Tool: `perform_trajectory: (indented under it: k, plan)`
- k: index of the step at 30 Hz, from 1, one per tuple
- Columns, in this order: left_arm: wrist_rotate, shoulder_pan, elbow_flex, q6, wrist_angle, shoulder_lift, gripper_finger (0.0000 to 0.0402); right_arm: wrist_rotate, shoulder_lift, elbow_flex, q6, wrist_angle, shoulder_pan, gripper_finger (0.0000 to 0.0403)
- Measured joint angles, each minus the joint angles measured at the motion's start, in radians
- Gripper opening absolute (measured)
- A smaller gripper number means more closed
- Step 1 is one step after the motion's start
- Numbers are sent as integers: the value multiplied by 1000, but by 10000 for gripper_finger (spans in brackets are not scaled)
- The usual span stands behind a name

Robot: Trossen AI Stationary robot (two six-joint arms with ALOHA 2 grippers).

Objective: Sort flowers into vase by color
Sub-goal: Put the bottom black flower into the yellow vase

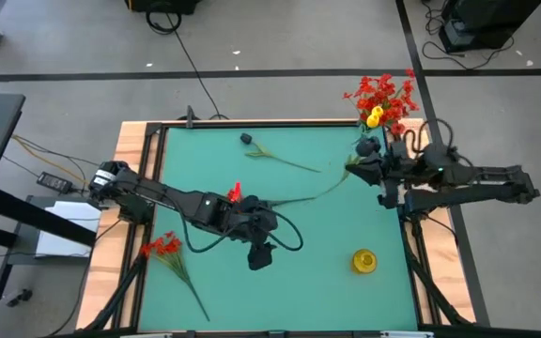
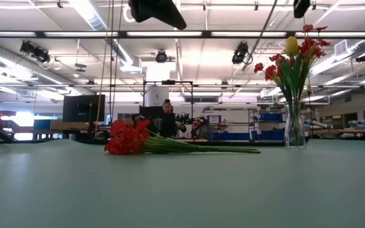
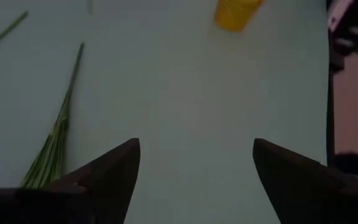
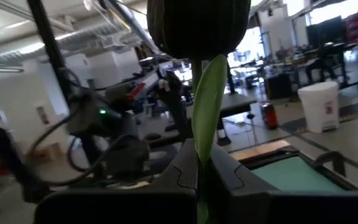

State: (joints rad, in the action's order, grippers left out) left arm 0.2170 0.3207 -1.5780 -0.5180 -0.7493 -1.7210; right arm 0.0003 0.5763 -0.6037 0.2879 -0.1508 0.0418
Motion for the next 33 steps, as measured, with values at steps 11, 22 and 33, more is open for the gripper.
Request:
perform_trajectory:
  k: [11, 22, 33]
  plan:
    - [268, -4, -1, -154, 63, 28, 318, -70, -144, 1, 346, 395, -40, 13]
    - [280, 5, -1, -358, 62, 36, 318, -50, -119, -133, 320, 608, -221, 13]
    - [313, -54, -1, -398, 74, 35, 318, 192, 3, -266, 397, 681, -504, 13]
